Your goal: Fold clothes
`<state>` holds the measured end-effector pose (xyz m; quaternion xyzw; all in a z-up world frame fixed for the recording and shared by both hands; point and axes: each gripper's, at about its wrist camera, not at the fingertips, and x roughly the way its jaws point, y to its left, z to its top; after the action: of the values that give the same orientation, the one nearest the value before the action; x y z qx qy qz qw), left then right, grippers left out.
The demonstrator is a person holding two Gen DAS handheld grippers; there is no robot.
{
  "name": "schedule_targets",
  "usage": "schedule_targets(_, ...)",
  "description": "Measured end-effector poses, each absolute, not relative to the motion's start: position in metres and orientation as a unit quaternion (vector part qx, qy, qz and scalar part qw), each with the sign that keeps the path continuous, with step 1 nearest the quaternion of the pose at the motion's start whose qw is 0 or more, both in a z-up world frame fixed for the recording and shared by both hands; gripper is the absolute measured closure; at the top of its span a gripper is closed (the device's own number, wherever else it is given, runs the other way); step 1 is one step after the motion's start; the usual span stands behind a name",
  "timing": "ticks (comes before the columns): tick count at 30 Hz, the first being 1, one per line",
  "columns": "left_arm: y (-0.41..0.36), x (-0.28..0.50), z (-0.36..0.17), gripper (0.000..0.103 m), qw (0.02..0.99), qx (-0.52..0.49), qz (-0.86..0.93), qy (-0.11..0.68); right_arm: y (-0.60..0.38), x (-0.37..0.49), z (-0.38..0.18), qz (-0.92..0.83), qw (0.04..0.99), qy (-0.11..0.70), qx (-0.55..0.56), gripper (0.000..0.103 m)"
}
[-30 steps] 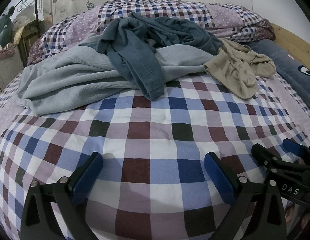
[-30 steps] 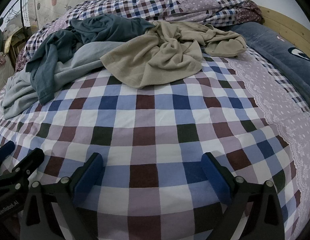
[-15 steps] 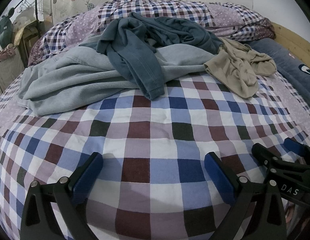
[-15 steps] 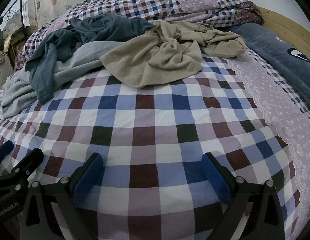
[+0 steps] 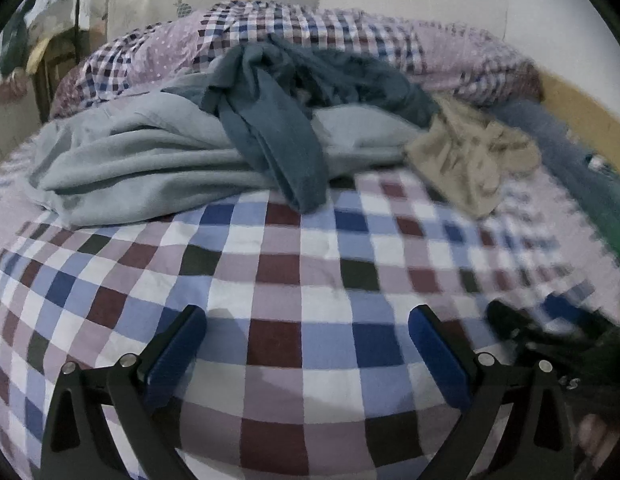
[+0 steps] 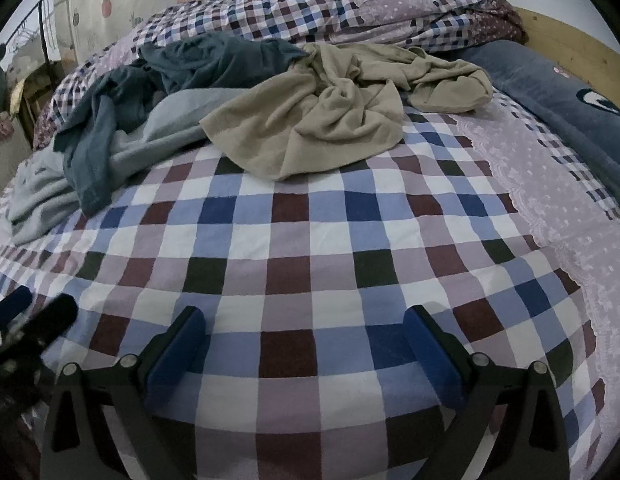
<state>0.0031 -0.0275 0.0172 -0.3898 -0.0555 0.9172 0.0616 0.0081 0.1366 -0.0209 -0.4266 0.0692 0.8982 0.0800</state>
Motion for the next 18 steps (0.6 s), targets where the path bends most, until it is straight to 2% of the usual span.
schedule_targets(7, -0.067, -0.003, 0.043, 0.000, 0.087, -0.332, 0.926, -0.154, 0.140, 0.015, 0.007, 0.925, 0.046, 0.089, -0.366, 0.001)
schedule_targets(11, -0.061, -0.002, 0.055, 0.001, 0.095, -0.299, 0.941, -0.125, 0.133, 0.024, 0.031, 0.952, 0.024, 0.077, -0.294, 0.001)
schedule_targets(14, -0.049, -0.009, 0.052, 0.001, 0.095, -0.317, 0.940, -0.083, 0.128, 0.019, 0.035, 0.950, 0.016, 0.064, -0.305, 0.001)
schedule_targets(18, -0.053, -0.025, 0.044, 0.002, 0.108, -0.350, 0.924, -0.110, 0.128, 0.015, 0.036, 0.943, 0.017, 0.058, -0.326, 0.001)
